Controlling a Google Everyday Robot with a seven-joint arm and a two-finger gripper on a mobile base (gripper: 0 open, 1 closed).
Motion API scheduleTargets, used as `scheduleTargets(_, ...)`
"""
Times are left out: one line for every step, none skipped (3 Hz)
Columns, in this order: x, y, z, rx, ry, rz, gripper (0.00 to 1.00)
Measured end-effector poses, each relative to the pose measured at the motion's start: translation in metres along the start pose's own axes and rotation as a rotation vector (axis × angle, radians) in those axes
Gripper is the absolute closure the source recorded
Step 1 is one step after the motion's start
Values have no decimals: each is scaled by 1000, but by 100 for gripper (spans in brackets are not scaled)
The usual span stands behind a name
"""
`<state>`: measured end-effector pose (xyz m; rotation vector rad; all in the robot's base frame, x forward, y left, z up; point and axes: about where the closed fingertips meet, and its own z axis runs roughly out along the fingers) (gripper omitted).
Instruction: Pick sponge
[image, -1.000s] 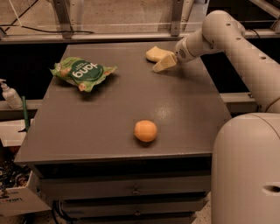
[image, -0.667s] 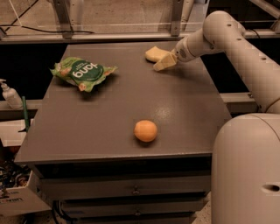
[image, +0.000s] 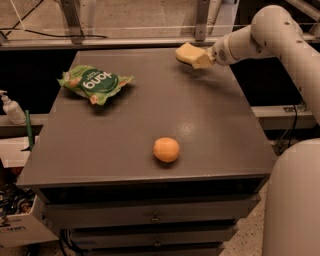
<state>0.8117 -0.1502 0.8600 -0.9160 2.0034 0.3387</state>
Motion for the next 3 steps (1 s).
scheduleTargets(-15,16,-33,-37,-63,-12,100)
scheduleTargets(-28,49,-63,-132,-136,-19,100)
scheduleTargets(-31,53,-63,-145,-148,-16,100)
